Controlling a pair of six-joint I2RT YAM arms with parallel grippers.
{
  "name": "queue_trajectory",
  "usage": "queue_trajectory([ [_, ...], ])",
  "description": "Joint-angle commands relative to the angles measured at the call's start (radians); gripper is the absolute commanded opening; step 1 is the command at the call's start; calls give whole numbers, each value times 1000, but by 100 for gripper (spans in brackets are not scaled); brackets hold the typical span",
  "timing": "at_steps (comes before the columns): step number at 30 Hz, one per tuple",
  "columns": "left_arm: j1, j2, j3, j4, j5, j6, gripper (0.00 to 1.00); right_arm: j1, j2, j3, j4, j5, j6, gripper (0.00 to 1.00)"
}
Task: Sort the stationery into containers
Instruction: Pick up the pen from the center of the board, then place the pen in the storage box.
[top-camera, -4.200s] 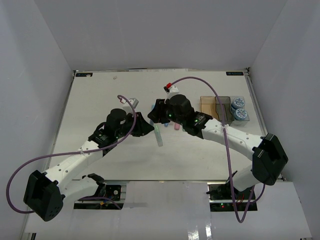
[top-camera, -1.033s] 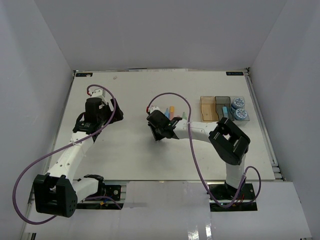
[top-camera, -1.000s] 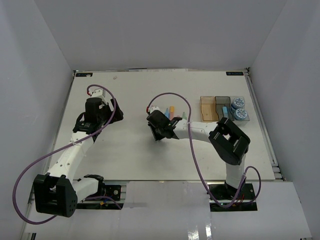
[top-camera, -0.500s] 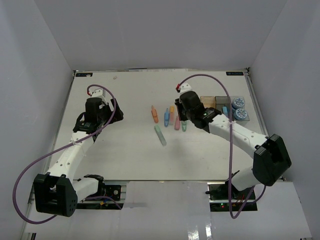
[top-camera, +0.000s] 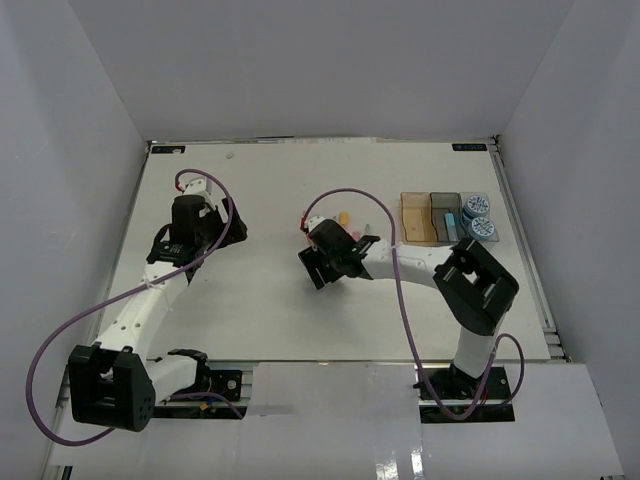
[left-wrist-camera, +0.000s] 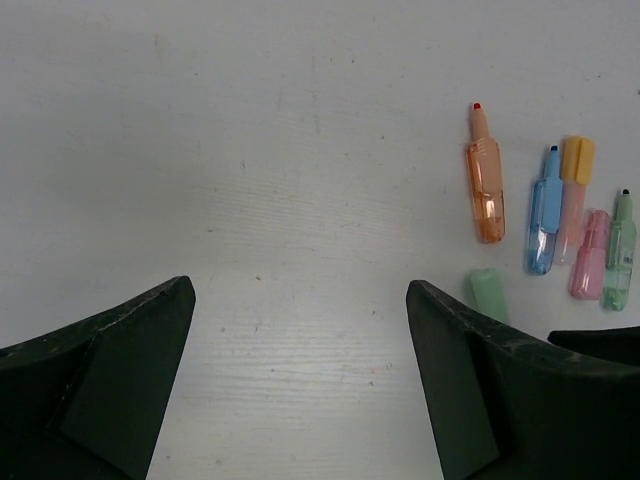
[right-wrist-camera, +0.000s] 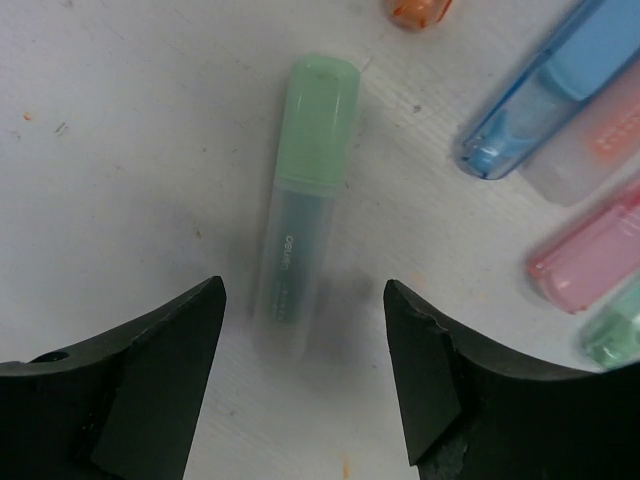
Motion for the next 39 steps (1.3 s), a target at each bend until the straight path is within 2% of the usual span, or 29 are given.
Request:
queue_trajectory([
  [1,5,-5,-4,-2,-7,2,98,26,69,78,36,33,42,70],
  [5,5,-7,-4,-2,-5,2,98,48,149,134,30,54,43,67],
  [8,5,-7,-4,-2,-7,2,98,53,182,138,25,67,51,59],
  [11,5,-8,-4,-4,-10,2,98,51,168,118,25,102,54,37],
  [14,3,-12,-4,-4,-8,2,98,51,136,102,19,131,45,29],
  [18,5,-10,-4,-2,-5,0,98,30,0,73,-2,207,9,15],
  [23,5,-12,-4,-5,-1,0,98,-91,-172,12,-35,320,-69,17],
  [26,5,-10,-4,-5,7,0,98,-269,-268,-43,-33,312,-107,18],
  [27,3,-8,-4,-4,9,0,98,-362,-295,-53,-29,309,-119,18],
  [32,3,-5,-2,-5,13,0,98,-611,-294,-51,-4,268,-167,20],
  [39,3,5,-1,-5,15,3,98,-763,-193,-5,13,214,-190,23],
])
